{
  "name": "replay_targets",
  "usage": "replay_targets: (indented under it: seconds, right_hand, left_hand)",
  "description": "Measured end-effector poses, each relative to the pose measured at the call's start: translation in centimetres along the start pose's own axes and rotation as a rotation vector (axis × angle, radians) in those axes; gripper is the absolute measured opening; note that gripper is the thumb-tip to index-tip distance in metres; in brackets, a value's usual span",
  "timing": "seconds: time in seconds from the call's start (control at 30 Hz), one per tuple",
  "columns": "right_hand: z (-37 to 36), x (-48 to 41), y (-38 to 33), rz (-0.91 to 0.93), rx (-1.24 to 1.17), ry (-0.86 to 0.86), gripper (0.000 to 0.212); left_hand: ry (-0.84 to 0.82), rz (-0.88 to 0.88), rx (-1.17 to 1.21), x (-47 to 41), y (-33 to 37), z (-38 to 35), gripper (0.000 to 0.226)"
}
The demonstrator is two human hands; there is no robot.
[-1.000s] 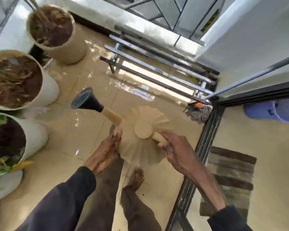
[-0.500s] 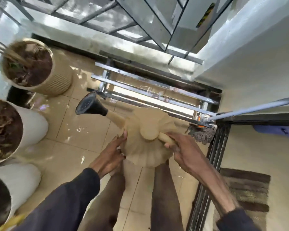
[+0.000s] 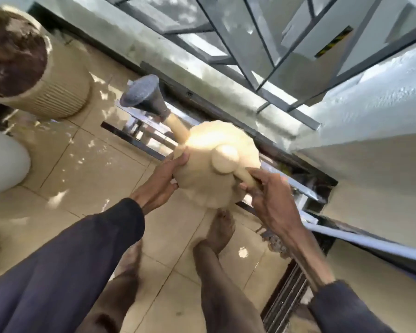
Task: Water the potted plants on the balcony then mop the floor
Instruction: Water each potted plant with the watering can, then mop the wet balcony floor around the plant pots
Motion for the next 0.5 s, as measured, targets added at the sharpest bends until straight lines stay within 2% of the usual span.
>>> replay_targets:
  seconds: [0.1,0.23,0.33,0.5]
  right_hand:
    - [0.6,-2.4,1.2,0.013,-0.020,0.045,0.010]
    - [1.1,-4.5,2.6,-0.023,-0.027,0.016,0.017]
    - [1.9,-5.2,2.4,0.018,0.004,0.008,0.019]
    - [1.6,-4.7,1.6,-0.037,-0.021,-0.068,0.023]
  left_hand:
    - [0.019,-0.029,0.022,-2.3,1.3,-1.3,0.056]
    - [0.050,-0.070,0.027,-4.6,2.5,-2.2,0.041]
    - [0.052,-0.091,0.037,-5.2,2.9,-2.4,0.030]
    - [0.088,-0.100,0.010,-4.8,2.8,-2.3,0.044]
Point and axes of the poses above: each hand's wrist, its own x-axis away from the middle knuckle, its own z-axis out of the back of the hand, y = z × x, the point moved 6 cm from there along -x, towards the middle knuckle, and after that the axes turned 9 degrees about -x, right-handed, at the moved point
